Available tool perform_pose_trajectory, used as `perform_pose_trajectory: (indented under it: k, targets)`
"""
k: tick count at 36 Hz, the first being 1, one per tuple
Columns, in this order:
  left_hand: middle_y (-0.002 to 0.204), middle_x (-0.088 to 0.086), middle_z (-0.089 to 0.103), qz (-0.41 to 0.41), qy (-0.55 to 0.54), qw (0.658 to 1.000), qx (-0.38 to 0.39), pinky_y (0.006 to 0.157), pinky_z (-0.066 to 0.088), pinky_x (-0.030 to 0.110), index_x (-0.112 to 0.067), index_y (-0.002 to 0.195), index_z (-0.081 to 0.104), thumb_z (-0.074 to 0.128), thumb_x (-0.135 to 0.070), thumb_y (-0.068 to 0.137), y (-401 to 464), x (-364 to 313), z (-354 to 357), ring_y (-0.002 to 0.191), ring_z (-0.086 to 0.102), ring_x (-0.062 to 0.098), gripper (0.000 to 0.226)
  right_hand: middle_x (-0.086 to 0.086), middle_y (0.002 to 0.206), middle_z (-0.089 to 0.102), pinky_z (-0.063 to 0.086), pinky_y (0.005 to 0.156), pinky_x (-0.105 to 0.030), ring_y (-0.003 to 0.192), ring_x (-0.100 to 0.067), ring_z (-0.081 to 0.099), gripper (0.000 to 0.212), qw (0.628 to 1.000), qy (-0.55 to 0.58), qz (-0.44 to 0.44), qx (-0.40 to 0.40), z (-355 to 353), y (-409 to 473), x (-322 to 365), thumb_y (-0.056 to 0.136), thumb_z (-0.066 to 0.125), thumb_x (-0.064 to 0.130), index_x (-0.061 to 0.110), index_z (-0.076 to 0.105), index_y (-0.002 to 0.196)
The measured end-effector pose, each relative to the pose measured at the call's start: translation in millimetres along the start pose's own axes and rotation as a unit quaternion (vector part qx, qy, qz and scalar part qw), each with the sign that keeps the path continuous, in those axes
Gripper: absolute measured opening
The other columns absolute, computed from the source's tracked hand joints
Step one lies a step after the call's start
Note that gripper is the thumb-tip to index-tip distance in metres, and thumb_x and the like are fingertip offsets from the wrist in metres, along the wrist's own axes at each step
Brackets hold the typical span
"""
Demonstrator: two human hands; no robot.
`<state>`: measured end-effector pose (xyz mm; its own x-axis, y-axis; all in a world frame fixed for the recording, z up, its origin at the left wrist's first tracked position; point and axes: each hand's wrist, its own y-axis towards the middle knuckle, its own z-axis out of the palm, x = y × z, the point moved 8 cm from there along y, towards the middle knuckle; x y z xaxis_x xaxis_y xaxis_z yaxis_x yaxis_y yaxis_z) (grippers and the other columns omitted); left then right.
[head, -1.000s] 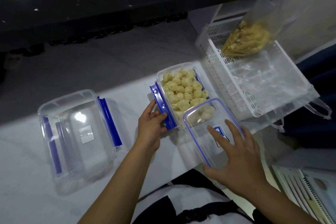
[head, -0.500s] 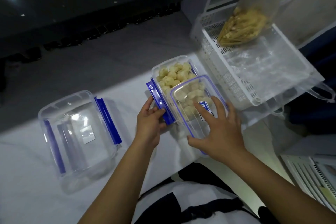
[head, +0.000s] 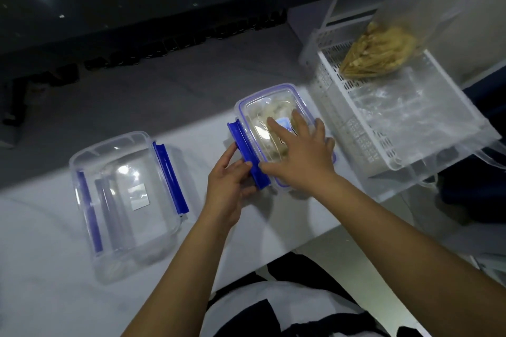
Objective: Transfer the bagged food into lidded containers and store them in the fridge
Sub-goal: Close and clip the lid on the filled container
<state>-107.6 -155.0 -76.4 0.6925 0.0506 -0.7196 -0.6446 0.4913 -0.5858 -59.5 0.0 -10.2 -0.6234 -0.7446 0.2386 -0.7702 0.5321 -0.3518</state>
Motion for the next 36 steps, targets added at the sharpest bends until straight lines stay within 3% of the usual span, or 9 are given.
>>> perform_pose_trajectory:
  k: [8, 16, 19, 23, 31, 36]
  targets:
    - [0.116, 0.011, 0.074, -0.005, 0.013, 1.0, -0.003, 0.075, 0.063, 0.046, -0.028, 0.144, 0.052, 0.058, -0.007, 0.099, -0.7, -0.1, -0.9, 0.101, 0.074, 0.034, 0.05, 0.004, 0.168, -0.011, 0.018, 0.113, -0.066, 0.149, -0.045, -0.012, 0.099, 0.998, -0.038, -0.022, 0.043, 4.7, -10.2, -6.7, 0.069, 0.052, 0.088, 0.059, 0.002, 0.15]
    - [0.112, 0.007, 0.075, 0.005, 0.05, 0.998, -0.028, 0.07, 0.063, 0.043, -0.031, 0.138, 0.058, 0.062, -0.008, 0.097, -8.8, -5.9, -10.5, 0.096, 0.075, 0.028, 0.047, 0.003, 0.167, -0.014, 0.025, 0.118, -0.055, 0.15, -0.049, -0.008, 0.099, 0.985, -0.058, -0.05, 0.152, 1.3, -20.6, -8.9, 0.077, 0.066, 0.069, 0.059, 0.002, 0.151]
    - [0.11, -0.001, 0.076, 0.025, 0.093, 0.995, -0.024, 0.064, 0.063, 0.038, -0.037, 0.136, 0.059, 0.065, -0.015, 0.097, -11.3, -14.1, -3.5, 0.095, 0.075, 0.018, 0.045, 0.001, 0.168, -0.011, 0.027, 0.118, -0.054, 0.15, -0.049, -0.006, 0.097, 0.986, -0.054, -0.048, 0.153, -1.1, -22.0, -5.2, 0.078, 0.068, 0.067, 0.058, 0.005, 0.152]
    - [0.113, -0.012, 0.068, 0.059, 0.184, 0.98, -0.037, 0.064, 0.065, 0.037, -0.04, 0.143, 0.051, 0.075, -0.02, 0.09, -11.6, -22.8, 11.3, 0.097, 0.071, 0.015, 0.062, 0.0, 0.168, -0.008, 0.027, 0.118, -0.055, 0.15, -0.047, -0.005, 0.097, 0.986, -0.056, -0.046, 0.149, -3.3, -21.2, -2.4, 0.077, 0.067, 0.068, 0.056, 0.007, 0.152]
    - [0.121, -0.001, 0.065, 0.085, 0.254, 0.961, -0.066, 0.078, 0.063, 0.051, -0.038, 0.148, 0.046, 0.072, -0.017, 0.09, -11.4, -26.9, 20.1, 0.105, 0.068, 0.026, 0.066, 0.002, 0.168, -0.007, 0.031, 0.116, -0.054, 0.15, -0.049, -0.004, 0.099, 0.986, -0.05, -0.039, 0.151, -4.1, -22.7, -1.9, 0.075, 0.071, 0.067, 0.057, 0.009, 0.152]
    - [0.112, -0.009, 0.066, 0.075, 0.237, 0.966, -0.067, 0.068, 0.065, 0.043, -0.037, 0.146, 0.048, 0.073, -0.016, 0.09, -15.1, -27.2, 19.1, 0.1, 0.069, 0.021, 0.065, 0.004, 0.168, -0.008, 0.033, 0.115, -0.054, 0.15, -0.047, -0.001, 0.099, 0.986, -0.062, -0.046, 0.149, -7.7, -24.6, -1.1, 0.076, 0.068, 0.07, 0.056, 0.008, 0.153]
